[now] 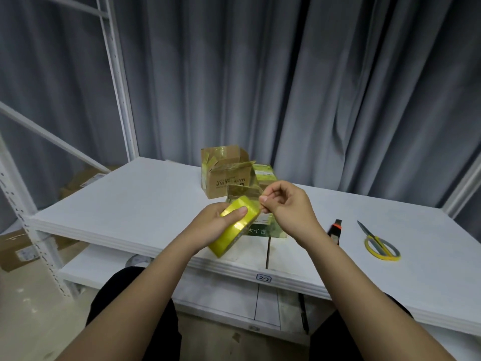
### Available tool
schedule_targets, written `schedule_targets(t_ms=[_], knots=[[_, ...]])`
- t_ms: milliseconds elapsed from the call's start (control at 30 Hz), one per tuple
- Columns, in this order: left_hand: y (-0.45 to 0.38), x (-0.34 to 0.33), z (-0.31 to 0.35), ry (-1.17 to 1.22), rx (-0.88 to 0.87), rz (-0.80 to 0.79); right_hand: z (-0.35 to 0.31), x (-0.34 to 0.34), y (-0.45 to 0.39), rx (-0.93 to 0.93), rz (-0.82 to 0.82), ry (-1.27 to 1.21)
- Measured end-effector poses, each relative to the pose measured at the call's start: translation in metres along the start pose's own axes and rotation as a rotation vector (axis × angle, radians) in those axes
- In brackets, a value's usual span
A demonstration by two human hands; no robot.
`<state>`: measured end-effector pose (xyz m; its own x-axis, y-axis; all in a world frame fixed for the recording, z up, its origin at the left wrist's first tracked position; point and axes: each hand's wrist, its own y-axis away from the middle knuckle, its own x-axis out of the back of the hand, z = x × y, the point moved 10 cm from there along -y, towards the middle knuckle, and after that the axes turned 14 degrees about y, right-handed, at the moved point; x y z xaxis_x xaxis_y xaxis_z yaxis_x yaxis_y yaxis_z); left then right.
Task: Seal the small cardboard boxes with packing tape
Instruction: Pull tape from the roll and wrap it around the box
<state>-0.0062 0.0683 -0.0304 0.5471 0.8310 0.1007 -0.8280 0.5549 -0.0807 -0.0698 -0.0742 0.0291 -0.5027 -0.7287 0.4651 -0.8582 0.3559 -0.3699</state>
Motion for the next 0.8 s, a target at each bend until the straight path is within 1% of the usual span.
schedule_targets(t_ms=[67,100,167,267,400,500,567,633,700,800], knots=[[-0.009,-0.008,0.004,-0.128,-0.047,0.017,0.005,0.013,-0.002,0.014,0.061,0.102],[-0.013,-0.014,0.004,-0.165,-0.06,0.015,0.012,0.019,-0.003,-0.003,0.079,0.116],[-0.023,-0.029,0.0,-0.246,-0.06,0.002,0.035,0.03,-0.005,-0.095,0.094,0.042],[-0.034,-0.046,-0.011,-0.357,-0.042,0.008,0.068,0.037,-0.005,-0.21,0.068,-0.03],[-0.04,-0.068,-0.024,-0.274,-0.039,-0.063,0.096,0.042,-0.006,-0.247,0.043,-0.051],[-0.043,-0.075,-0.044,-0.223,0.044,-0.13,0.108,0.039,-0.011,-0.24,0.032,-0.035],[-0.042,-0.081,-0.055,-0.142,0.106,-0.198,0.113,0.038,-0.015,-0.225,0.041,-0.009],[-0.043,-0.083,-0.057,-0.116,0.112,-0.221,0.116,0.039,-0.018,-0.209,0.048,0.003],[-0.047,-0.079,-0.054,-0.212,0.064,-0.219,0.121,0.037,-0.018,-0.193,0.041,0.021],[-0.055,-0.073,-0.059,-0.456,0.028,-0.212,0.138,0.025,-0.006,-0.213,0.03,0.087]])
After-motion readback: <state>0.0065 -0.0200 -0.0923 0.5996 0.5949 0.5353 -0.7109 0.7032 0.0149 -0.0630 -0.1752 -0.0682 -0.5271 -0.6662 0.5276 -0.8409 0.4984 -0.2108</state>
